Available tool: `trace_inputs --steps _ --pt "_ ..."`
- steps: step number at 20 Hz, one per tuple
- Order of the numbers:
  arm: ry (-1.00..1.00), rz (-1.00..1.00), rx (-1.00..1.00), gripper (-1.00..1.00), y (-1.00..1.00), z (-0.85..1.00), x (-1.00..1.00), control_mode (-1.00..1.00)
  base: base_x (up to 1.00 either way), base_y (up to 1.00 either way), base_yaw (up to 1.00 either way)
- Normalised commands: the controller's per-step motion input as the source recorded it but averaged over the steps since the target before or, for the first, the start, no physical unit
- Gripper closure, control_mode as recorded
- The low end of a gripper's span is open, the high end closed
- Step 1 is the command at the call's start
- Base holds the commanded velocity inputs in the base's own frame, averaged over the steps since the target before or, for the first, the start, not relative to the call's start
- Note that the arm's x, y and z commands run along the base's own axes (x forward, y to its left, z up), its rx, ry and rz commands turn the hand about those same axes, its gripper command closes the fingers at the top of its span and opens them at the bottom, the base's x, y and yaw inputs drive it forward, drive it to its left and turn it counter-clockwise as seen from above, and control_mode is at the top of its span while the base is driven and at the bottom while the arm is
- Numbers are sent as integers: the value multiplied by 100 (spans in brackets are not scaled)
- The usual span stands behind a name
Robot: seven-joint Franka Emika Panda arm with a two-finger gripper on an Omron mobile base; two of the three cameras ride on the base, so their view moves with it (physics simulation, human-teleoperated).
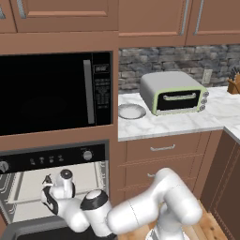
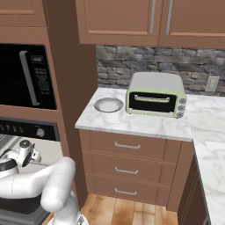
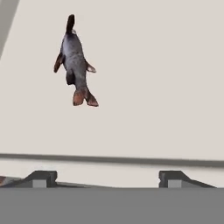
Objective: Take the fish from the oven and place it on the plate on the counter.
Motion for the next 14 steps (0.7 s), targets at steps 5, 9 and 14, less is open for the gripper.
trace_inputs --steps 5,9,14 --pt "-2 2 -21 -100 0 -90 -15 -100 0 0 0" --pt "3 2 -29 -100 0 -100 -23 -100 0 0 0" --pt "0 0 -20 -100 -11 -100 -35 -100 0 0 0"
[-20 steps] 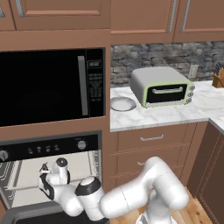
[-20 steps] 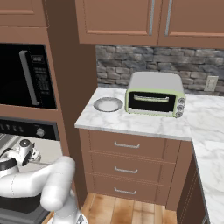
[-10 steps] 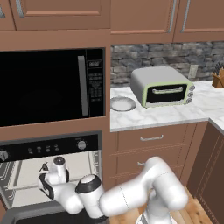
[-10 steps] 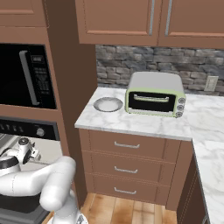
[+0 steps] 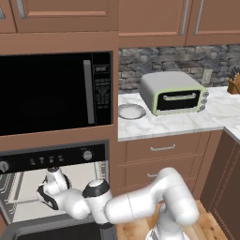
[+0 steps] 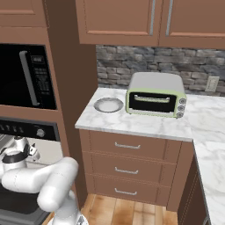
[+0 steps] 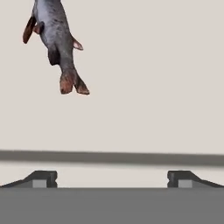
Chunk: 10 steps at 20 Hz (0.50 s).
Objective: Take the fish from the oven and place it on the plate on the counter.
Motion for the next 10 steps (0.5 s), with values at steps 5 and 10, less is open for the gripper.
trace_inputs --steps 5,10 --pt "-16 0 -1 -100 -22 -100 -52 -100 0 0 0" --pt "-37 0 2 -100 -4 -62 -2 -100 0 0 0"
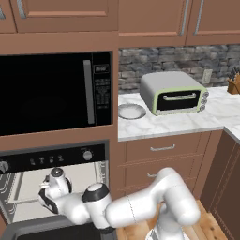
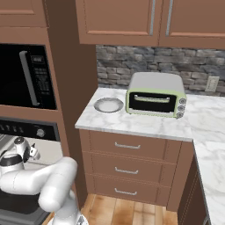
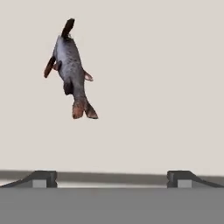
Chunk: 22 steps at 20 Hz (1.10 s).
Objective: Take the fish from the oven and place it on the plate on the counter.
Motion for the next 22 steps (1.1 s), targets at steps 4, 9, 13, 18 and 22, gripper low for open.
trace_inputs --steps 4,9,13,18,22 --pt "-36 0 0 -100 -2 -78 2 -100 0 0 0" --pt "-13 0 0 -100 -2 -100 0 -100 0 0 0" --pt "-9 0 -1 -100 -1 -100 -28 -100 0 0 0" --pt "-9 0 -6 -100 -8 -100 -99 -100 0 0 0" --pt "-12 0 -9 -100 -12 -100 -100 -100 0 0 0"
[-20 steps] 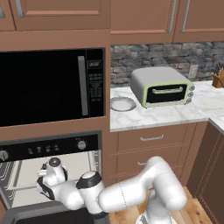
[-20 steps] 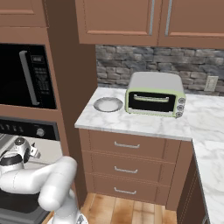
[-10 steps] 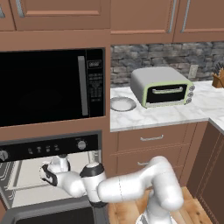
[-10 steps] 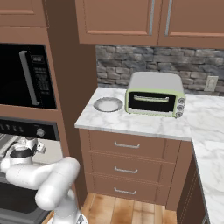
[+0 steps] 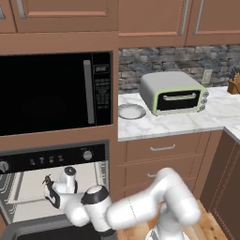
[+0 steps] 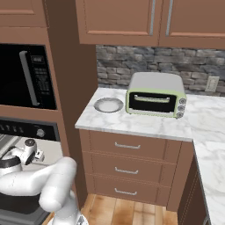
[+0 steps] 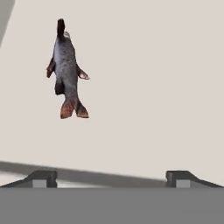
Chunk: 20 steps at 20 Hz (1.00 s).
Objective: Take the fish from the oven and place it on the plate on the counter.
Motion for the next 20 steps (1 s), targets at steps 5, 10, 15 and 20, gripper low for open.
trace_inputs --steps 5,10,15,20 --pt "-8 0 -12 -100 -5 -100 -84 -100 0 0 0" --pt "0 0 -14 -100 0 -100 -82 -100 0 0 0" --pt "0 0 -11 -100 0 -100 -100 -100 0 0 0" --pt "1 1 -7 -100 0 -91 -100 -100 0 0 0"
